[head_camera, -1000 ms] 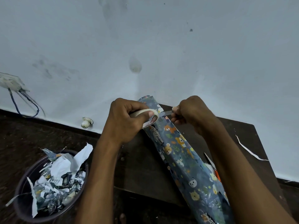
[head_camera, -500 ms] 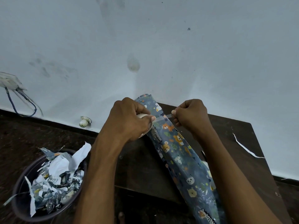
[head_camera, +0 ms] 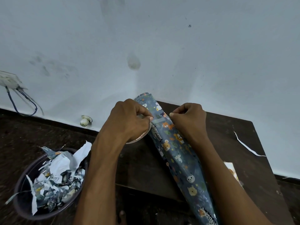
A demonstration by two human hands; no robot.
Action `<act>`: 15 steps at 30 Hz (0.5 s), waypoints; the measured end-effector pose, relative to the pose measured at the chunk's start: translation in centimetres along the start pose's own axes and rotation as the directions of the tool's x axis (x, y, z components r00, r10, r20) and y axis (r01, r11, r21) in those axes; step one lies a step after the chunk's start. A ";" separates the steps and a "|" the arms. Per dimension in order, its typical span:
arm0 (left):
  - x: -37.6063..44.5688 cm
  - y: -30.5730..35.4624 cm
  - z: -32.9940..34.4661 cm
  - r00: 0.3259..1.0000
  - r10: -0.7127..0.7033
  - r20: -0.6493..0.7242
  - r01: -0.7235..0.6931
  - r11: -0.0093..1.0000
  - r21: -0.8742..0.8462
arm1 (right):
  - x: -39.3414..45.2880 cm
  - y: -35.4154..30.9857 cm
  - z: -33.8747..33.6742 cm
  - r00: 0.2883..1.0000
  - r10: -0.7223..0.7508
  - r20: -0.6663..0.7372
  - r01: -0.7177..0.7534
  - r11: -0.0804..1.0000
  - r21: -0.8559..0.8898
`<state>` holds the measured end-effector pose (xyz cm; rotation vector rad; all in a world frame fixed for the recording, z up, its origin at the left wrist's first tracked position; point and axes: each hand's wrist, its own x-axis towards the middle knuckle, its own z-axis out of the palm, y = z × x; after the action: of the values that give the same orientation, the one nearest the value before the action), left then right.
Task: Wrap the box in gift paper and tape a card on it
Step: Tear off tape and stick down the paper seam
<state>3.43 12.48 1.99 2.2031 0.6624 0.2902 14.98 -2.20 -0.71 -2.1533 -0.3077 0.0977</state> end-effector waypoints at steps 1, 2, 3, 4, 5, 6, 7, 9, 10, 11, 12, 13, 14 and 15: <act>0.0 -0.1 0.1 1.000 -0.002 0.001 0.002 1.000 0.006 | 0.0 0.1 0.0 1.000 0.009 0.012 -0.009 1.000 0.000; 0.0 -0.1 0.1 1.000 -0.003 0.001 0.003 1.000 0.013 | 0.0 0.1 0.0 0.999 0.021 0.025 -0.021 1.000 0.007; 0.1 -0.2 0.2 1.000 -0.004 0.002 0.004 1.000 0.021 | 0.1 0.1 0.0 0.999 0.037 0.037 -0.038 0.999 0.020; 0.1 -0.2 0.3 1.000 -0.005 0.004 0.005 1.000 0.031 | 0.2 0.1 -0.1 0.997 0.056 0.044 -0.057 0.998 0.035; 0.2 -0.3 0.4 1.000 -0.010 0.013 0.010 0.999 0.042 | 0.3 0.2 -0.1 0.996 0.075 0.050 -0.077 0.996 0.046; 0.2 -0.3 0.5 0.999 -0.019 0.027 0.017 0.998 0.055 | 0.5 0.2 0.0 0.994 0.093 0.056 -0.096 0.994 0.052; 0.2 -0.4 0.6 0.999 -0.030 0.044 0.027 0.997 0.067 | 0.6 0.2 0.0 0.992 0.109 0.063 -0.112 0.992 0.054; 0.3 -0.5 0.9 0.997 -0.044 0.070 0.038 0.996 0.081 | 0.7 0.3 0.1 0.989 0.127 0.069 -0.131 0.990 0.052; 0.4 -0.6 1.0 0.996 -0.045 0.075 0.039 0.996 0.084 | 0.7 0.3 0.1 0.989 0.129 0.069 -0.132 0.990 0.049; 0.4 -0.7 1.1 0.996 -0.046 0.075 0.039 0.995 0.087 | 0.7 0.3 0.1 0.989 0.129 0.068 -0.132 0.990 0.044; 0.4 -0.7 1.1 0.996 -0.046 0.072 0.040 0.995 0.090 | 0.6 0.3 0.1 0.989 0.128 0.067 -0.131 0.991 0.039; 0.4 -0.7 1.1 0.997 -0.046 0.069 0.039 0.995 0.091 | 0.6 0.3 0.1 0.990 0.126 0.065 -0.129 0.991 0.034; 0.4 -0.8 1.2 0.997 -0.043 0.069 0.037 0.995 0.091 | 0.6 0.3 0.2 0.991 0.123 0.058 -0.125 0.992 0.030; 0.5 -0.8 1.2 0.996 -0.042 0.072 0.035 0.995 0.089 | 0.6 0.3 0.3 0.991 0.121 0.048 -0.123 0.992 0.031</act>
<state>4.00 12.41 0.63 2.2698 0.6874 0.1613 15.54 -1.96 -1.10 -2.1374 -0.1991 0.2206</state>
